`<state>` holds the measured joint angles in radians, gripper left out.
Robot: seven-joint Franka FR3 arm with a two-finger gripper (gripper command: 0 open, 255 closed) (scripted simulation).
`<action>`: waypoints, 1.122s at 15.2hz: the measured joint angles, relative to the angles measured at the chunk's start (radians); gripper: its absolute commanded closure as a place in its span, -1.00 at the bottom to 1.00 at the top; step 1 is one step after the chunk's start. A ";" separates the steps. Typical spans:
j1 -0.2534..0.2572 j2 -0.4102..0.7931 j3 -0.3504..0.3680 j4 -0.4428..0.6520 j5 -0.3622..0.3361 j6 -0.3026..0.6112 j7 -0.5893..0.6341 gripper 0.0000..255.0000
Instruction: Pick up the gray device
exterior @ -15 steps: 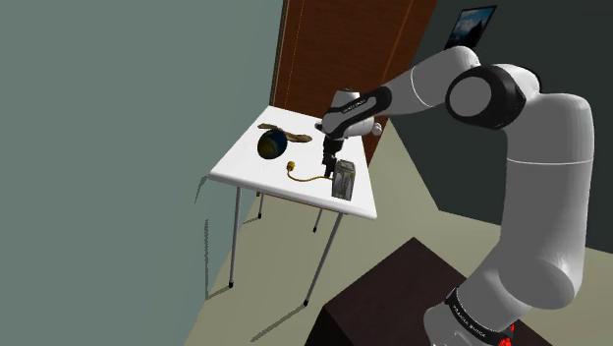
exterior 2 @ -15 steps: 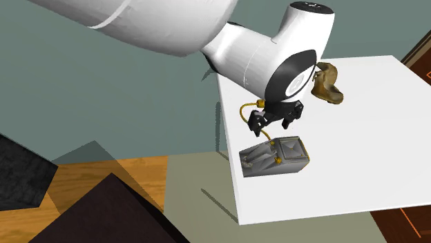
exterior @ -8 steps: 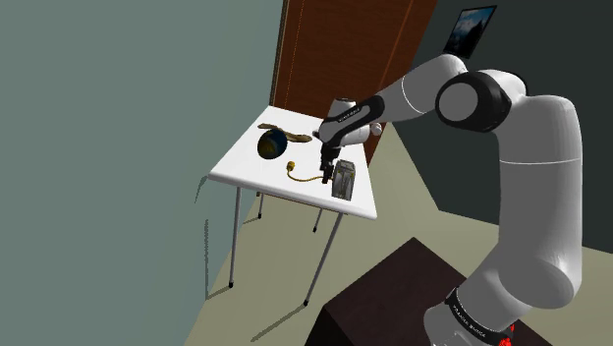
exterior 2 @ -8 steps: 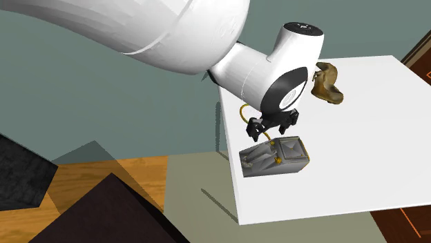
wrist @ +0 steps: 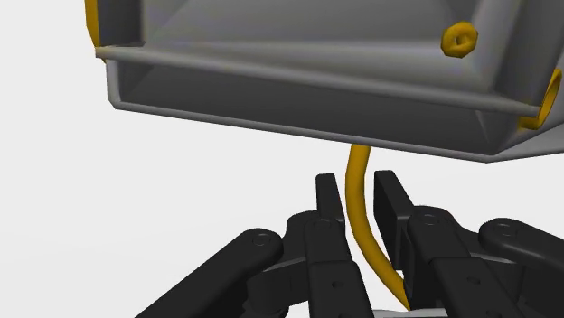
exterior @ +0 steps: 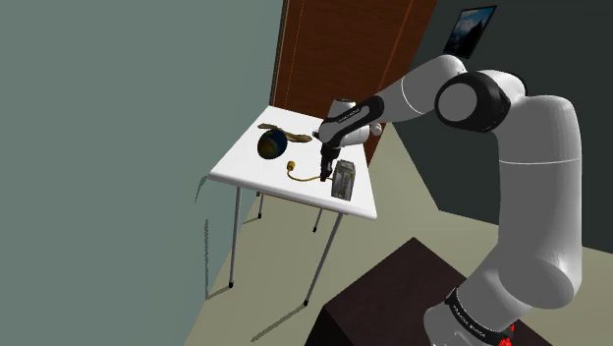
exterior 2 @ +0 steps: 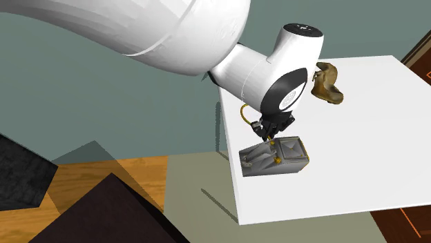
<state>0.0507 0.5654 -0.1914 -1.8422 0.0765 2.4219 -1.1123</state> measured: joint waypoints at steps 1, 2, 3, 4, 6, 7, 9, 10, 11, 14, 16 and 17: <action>0.000 0.000 0.000 0.000 0.000 0.000 0.000 1.00; 0.000 0.000 0.000 0.000 0.000 0.000 0.000 1.00; 0.001 -0.006 -0.001 -0.001 -0.001 -0.005 0.001 1.00; 0.002 -0.015 -0.002 -0.003 -0.003 -0.013 0.001 1.00; 0.002 -0.027 -0.004 0.000 -0.005 -0.028 0.001 1.00; 0.004 -0.038 -0.006 -0.001 -0.008 -0.038 0.003 1.00; 0.008 -0.055 -0.008 -0.002 -0.011 -0.054 0.006 1.00; 0.008 -0.063 -0.009 0.002 -0.013 -0.065 0.005 1.00; 0.009 -0.070 -0.011 0.006 -0.015 -0.076 0.007 1.00; 0.012 -0.097 -0.014 0.013 -0.021 -0.110 0.010 1.00; 0.015 -0.113 -0.016 0.016 -0.024 -0.129 0.012 1.00; 0.015 -0.121 -0.017 0.017 -0.026 -0.138 0.012 1.00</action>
<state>0.0658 0.4441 -0.2089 -1.8249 0.0504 2.2835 -1.0998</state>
